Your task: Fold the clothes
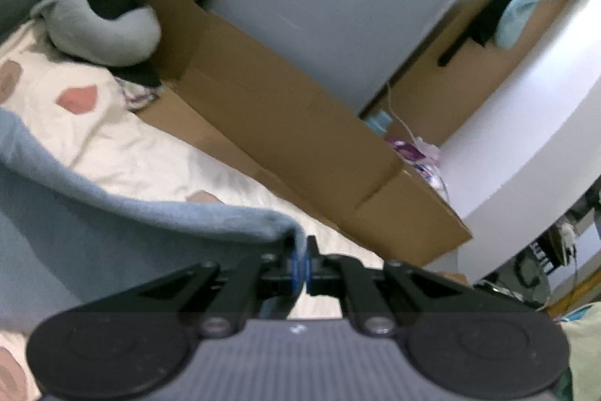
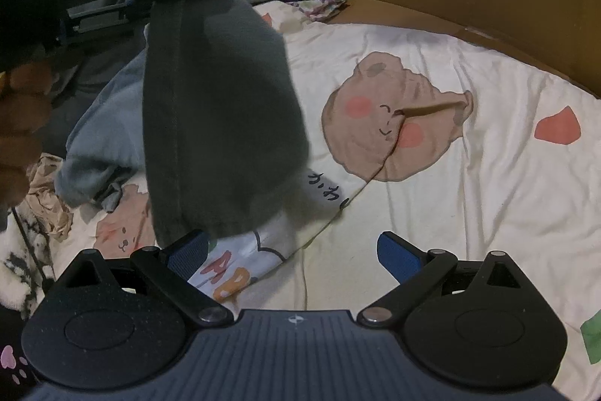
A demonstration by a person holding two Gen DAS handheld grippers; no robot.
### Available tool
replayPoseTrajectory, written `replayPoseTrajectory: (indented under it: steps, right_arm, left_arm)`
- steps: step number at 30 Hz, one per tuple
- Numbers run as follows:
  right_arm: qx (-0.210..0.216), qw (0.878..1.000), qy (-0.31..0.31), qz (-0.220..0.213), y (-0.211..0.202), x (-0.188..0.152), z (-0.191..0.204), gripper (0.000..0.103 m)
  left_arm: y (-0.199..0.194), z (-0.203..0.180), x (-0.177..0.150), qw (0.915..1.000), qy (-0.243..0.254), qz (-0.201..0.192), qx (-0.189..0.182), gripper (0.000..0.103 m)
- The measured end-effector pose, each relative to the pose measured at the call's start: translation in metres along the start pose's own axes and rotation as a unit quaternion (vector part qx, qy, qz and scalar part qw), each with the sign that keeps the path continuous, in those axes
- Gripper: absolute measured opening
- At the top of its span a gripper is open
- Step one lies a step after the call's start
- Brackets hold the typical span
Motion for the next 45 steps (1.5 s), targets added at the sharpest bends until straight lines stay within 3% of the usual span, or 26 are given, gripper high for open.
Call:
replayPoseTrajectory:
  steps: [13,18,20,23,28,30,36,40,45]
  right_arm:
    - [0.022,0.999,0.022,-0.038,0.0,0.016,0.001,0.096]
    - [0.039,0.998,0.029,-0.041,0.002,0.018,-0.001,0.048]
    - [0.033,0.998,0.023,-0.042,0.002,0.017,-0.004,0.012]
    - [0.017,0.999,0.021,-0.041,0.003,0.015,-0.013,0.001]
    - [-0.007,0.999,0.033,-0.037,0.0,0.01,-0.03,0.0]
    - [-0.019,0.998,0.04,-0.037,-0.003,0.009,-0.038,0.0]
    - [-0.05,0.996,0.059,-0.039,-0.009,0.01,-0.065,0.0]
    - [-0.064,0.995,0.072,-0.039,-0.017,0.004,-0.082,0.0]
    - [-0.069,0.994,0.074,-0.043,-0.031,0.004,-0.09,0.0]
  left_arm:
    - [0.014,-0.036,-0.027,0.9981,-0.023,0.039,-0.041,0.003]
    - [0.016,-0.045,-0.041,0.9959,-0.031,0.061,-0.059,0.003]
    - [0.016,-0.044,-0.044,0.9955,-0.03,0.067,-0.061,0.003]
    - [0.019,-0.039,-0.044,0.9956,-0.032,0.068,-0.056,0.003]
    - [0.024,-0.02,-0.045,0.9943,-0.048,0.087,-0.041,0.007]
    - [0.027,-0.005,-0.046,0.9933,-0.056,0.1,-0.016,0.024]
    - [0.013,0.047,-0.044,0.9924,-0.047,0.103,0.048,0.049]
    - [-0.007,0.092,-0.047,0.9876,-0.045,0.11,0.103,0.049]
    - [-0.041,0.159,-0.058,0.9737,-0.052,0.118,0.188,0.053]
Point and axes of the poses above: each gripper's, at about its wrist camera, not at the fingertips, and y roughly the way its jaws point, z to its left, x to its top, the point moved 10 cm from there along y, roughly the way its jaws point, and after that the axes turned 9 degrees about -z, right-handed, at the moved point
